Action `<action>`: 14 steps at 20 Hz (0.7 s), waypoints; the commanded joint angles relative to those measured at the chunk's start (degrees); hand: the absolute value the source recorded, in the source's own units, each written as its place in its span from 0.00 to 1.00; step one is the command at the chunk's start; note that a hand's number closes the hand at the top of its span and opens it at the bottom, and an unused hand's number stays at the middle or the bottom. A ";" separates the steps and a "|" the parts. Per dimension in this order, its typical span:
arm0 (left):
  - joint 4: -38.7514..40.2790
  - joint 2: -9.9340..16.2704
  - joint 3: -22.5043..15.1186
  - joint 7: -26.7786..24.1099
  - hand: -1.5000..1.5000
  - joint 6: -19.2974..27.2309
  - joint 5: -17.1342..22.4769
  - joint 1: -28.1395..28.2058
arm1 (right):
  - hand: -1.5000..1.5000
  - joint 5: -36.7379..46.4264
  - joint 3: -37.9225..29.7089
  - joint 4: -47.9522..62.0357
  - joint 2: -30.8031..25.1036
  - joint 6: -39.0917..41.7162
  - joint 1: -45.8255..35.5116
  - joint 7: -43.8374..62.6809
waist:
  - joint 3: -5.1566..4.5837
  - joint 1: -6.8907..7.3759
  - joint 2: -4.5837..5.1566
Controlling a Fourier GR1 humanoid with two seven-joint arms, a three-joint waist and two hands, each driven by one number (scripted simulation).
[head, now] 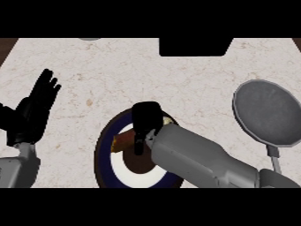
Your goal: Pick the sweet potato from the plate and place it in the pan
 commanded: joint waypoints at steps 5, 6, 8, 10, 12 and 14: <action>-1.63 0.59 0.50 1.62 0.50 0.59 -0.37 1.18 | 1.00 13.62 -0.98 -9.32 -6.47 -10.90 -2.26 18.82 | -0.20 -2.05 -0.71; -2.58 0.81 0.79 2.47 0.50 0.33 0.34 0.18 | 1.00 16.69 0.79 -10.42 -7.81 -11.63 -1.38 19.48 | -0.18 -2.18 -0.72; -2.18 0.70 1.35 1.72 0.50 0.14 0.70 2.37 | 1.00 19.77 -0.62 -14.22 -9.46 -8.65 -6.36 22.63 | -0.25 -2.12 -1.01; -1.66 -1.10 0.23 1.31 0.50 1.75 -0.47 2.74 | 1.00 22.67 -2.05 -17.60 -11.78 -6.72 -8.75 24.61 | -0.24 -2.66 -1.01; -1.92 -1.79 -0.76 -0.43 0.50 1.91 -1.65 3.19 | 1.00 24.40 -4.09 -20.99 -12.94 -3.95 -10.60 27.05 | -0.23 -2.46 -0.78; -0.47 -0.08 1.80 2.31 0.50 2.14 -0.32 0.08 | 1.00 23.14 -6.62 -27.26 -15.70 1.18 -11.35 28.02 | -0.22 -3.43 -0.80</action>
